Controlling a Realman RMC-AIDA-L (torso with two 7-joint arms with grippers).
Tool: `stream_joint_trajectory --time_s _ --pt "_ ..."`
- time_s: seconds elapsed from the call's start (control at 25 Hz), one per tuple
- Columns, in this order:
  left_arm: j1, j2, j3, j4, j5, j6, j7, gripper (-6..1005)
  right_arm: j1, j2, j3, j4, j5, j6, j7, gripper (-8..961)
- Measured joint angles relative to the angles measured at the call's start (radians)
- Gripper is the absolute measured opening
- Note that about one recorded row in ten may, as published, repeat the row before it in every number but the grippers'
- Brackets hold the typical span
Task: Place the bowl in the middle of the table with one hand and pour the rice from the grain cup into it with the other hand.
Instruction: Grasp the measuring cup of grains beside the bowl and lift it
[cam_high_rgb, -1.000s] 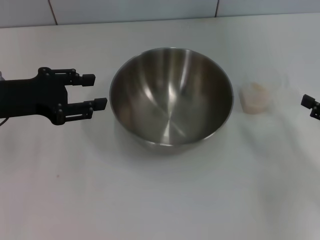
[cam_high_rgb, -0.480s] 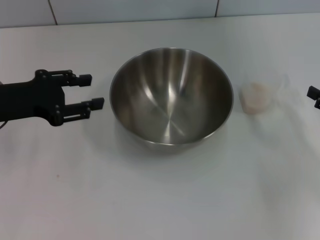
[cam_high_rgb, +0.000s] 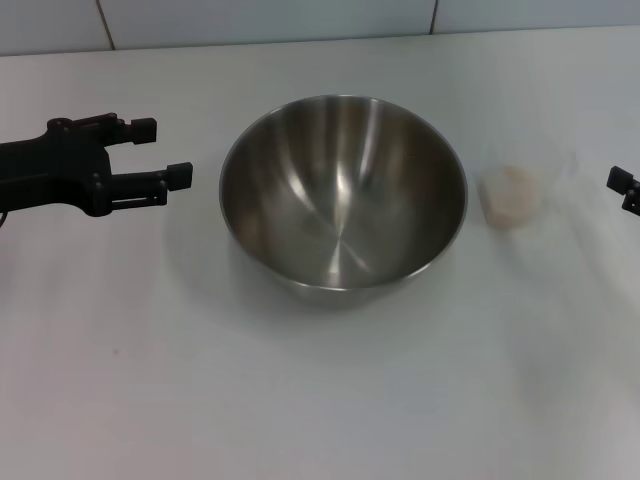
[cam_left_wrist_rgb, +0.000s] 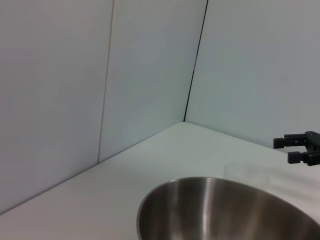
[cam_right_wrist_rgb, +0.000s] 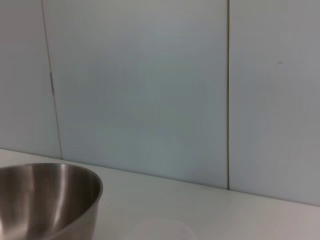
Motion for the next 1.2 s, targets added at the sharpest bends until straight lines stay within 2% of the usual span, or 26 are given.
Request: stream_joint_trajectory --time_s 0.04,0.16,0.36,0.56,1.2 --pt "0.001 0.000 0.000 0.000 0.001 -0.001 0.000 653 0.000 0.000 -0.001 0.001 -0.001 0.007 0.000 762" --pt "0.012 -0.005 0.000 0.004 0.002 -0.005 0.011 834 0.000 0.000 -0.001 0.011 -0.003 0.030 0.000 762" --pt "0.021 -0.006 0.002 0.001 0.002 0.003 0.016 834 0.003 -0.001 -0.002 0.030 -0.004 0.055 -0.011 762" --pt "0.030 -0.015 0.007 0.005 0.002 0.017 0.042 834 0.038 0.000 -0.005 0.083 -0.005 0.125 -0.050 762" --pt "0.030 -0.014 0.000 0.007 -0.003 0.037 0.043 834 0.062 0.000 -0.005 0.104 -0.006 0.161 -0.063 763"
